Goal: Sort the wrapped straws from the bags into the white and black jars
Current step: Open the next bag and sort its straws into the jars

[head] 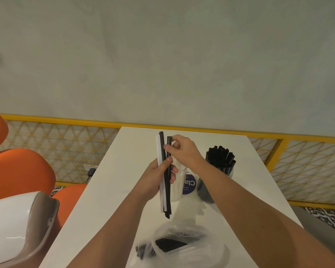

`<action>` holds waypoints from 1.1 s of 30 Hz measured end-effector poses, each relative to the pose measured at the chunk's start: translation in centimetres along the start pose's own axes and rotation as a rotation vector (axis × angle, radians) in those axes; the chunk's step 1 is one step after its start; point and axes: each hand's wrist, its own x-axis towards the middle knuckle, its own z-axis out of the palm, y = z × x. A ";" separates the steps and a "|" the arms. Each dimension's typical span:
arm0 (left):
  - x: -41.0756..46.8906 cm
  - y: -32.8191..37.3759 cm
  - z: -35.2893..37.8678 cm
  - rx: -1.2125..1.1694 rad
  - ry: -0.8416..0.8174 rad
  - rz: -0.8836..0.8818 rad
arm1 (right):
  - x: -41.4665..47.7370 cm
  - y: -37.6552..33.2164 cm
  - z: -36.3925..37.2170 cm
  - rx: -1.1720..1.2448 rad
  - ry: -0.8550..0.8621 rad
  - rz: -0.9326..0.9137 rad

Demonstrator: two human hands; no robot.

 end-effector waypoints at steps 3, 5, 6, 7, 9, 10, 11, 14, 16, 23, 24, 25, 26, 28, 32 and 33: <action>-0.1 0.0 0.7 -0.030 0.005 0.003 | -0.2 -0.2 -0.3 -0.045 -0.039 0.068; -0.1 -0.1 1.0 -0.086 0.042 0.002 | -0.4 -0.3 -0.6 0.008 -0.033 0.098; -0.1 -0.1 1.1 -0.117 0.066 0.003 | -0.5 -0.4 -0.8 0.037 -0.032 0.115; 0.0 -0.1 1.2 -0.146 0.085 0.003 | -0.5 -0.5 -1.0 0.067 -0.028 0.127; 0.1 0.1 1.4 -0.177 0.100 -0.003 | -0.6 -0.6 -1.3 0.107 -0.021 0.132; 0.0 0.2 1.6 -0.182 0.101 -0.007 | -0.6 -0.6 -1.5 0.100 -0.020 0.122; 0.0 0.4 1.9 -0.187 0.098 -0.011 | -0.6 -0.7 -1.7 0.079 -0.021 0.107; -0.2 0.5 2.7 -0.199 0.077 -0.009 | -0.8 -0.7 -2.3 0.032 -0.025 0.083; -0.1 0.3 3.0 -0.173 0.071 -0.007 | -0.9 -0.4 -2.5 0.042 -0.019 0.100; 0.0 0.7 2.9 -0.059 0.069 -0.013 | -0.9 -0.3 -3.7 0.308 0.194 0.130; -0.1 0.9 2.9 -0.002 0.055 -0.003 | -0.7 -0.4 -4.0 0.350 0.203 0.139; -0.2 0.9 2.9 0.057 0.025 0.012 | -0.5 -0.3 -4.4 0.386 0.186 0.160; -0.3 1.0 2.9 0.100 -0.012 0.026 | -0.3 -0.3 -4.8 0.407 0.152 0.190; -0.4 1.2 3.0 0.145 -0.077 0.048 | -0.3 -0.4 -5.4 0.418 0.055 0.266; -0.5 1.6 3.3 0.206 -0.141 0.072 | -0.5 -0.1 -5.9 0.447 -0.054 0.343; -0.5 1.7 3.3 0.212 -0.153 0.072 | -0.5 0.0 -6.1 0.458 -0.012 0.338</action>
